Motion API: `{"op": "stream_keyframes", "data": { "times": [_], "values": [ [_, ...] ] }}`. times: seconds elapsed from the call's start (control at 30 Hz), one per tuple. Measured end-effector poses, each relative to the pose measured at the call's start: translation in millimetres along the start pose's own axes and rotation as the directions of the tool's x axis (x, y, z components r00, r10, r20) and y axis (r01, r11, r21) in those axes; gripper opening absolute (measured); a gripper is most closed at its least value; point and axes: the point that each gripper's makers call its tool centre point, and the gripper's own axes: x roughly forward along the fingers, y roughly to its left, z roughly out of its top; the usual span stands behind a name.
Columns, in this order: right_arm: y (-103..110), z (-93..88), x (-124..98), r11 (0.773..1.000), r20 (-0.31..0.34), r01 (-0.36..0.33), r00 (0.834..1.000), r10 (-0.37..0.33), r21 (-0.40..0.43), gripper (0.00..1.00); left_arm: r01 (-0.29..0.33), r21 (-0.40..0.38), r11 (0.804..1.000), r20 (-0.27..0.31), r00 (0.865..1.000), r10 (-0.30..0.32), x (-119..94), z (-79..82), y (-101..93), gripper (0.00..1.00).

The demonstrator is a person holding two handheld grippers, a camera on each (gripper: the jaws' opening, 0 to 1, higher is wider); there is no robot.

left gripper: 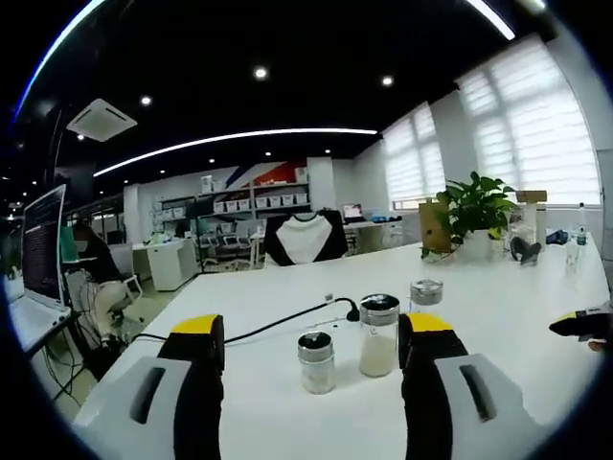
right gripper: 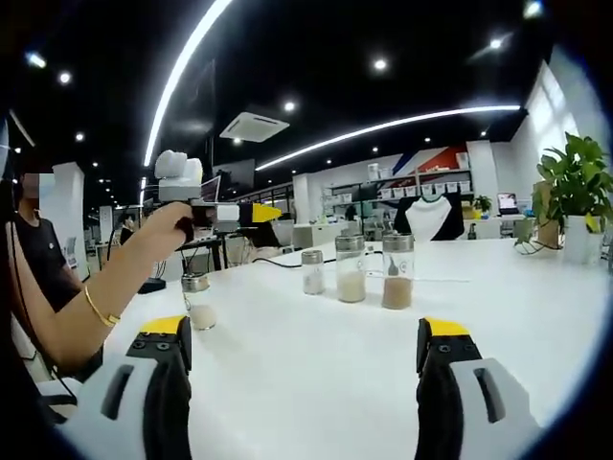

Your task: Rotate the seasoning bottle until the label or dispensing opening points toward the visible target arrow and the bottle remains upright within the marked orientation range

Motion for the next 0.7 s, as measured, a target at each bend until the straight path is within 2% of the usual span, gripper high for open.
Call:
{"op": "stream_keyframes", "data": {
  "times": [0.13, 0.3, 0.57, 0.63, 0.7],
  "values": [
    [-0.9, -0.9, -0.8, 1.000, -0.006, 0.003, 1.000, -0.003, -0.002, 0.97, -0.013, -0.010, 1.000, 0.008, 1.000, 0.013, 10.5, 8.3, -0.5, 0.78],
    [-2.4, -0.8, -1.3, 1.000, -0.013, 0.003, 1.000, -0.004, -0.004, 0.97, -0.018, 0.000, 1.000, -0.002, 1.000, 0.018, 21.4, 6.9, -6.3, 0.77],
    [-8.7, 4.1, -2.4, 1.000, -0.003, 0.017, 1.000, -0.017, -0.007, 0.97, -0.030, 0.021, 0.999, -0.046, 0.998, 0.031, 39.6, -9.5, -7.4, 0.76],
    [-10.9, 4.9, -1.0, 1.000, -0.004, 0.021, 1.000, -0.021, -0.008, 0.97, -0.024, -0.005, 1.000, -0.068, 0.997, 0.023, 54.2, -24.3, -9.9, 0.75],
    [-11.5, 4.3, 0.0, 1.000, -0.008, 0.021, 1.000, -0.021, -0.005, 0.97, -0.019, -0.025, 1.000, -0.067, 0.998, 0.017, 59.4, -29.2, -11.5, 0.73]
  ]
}}
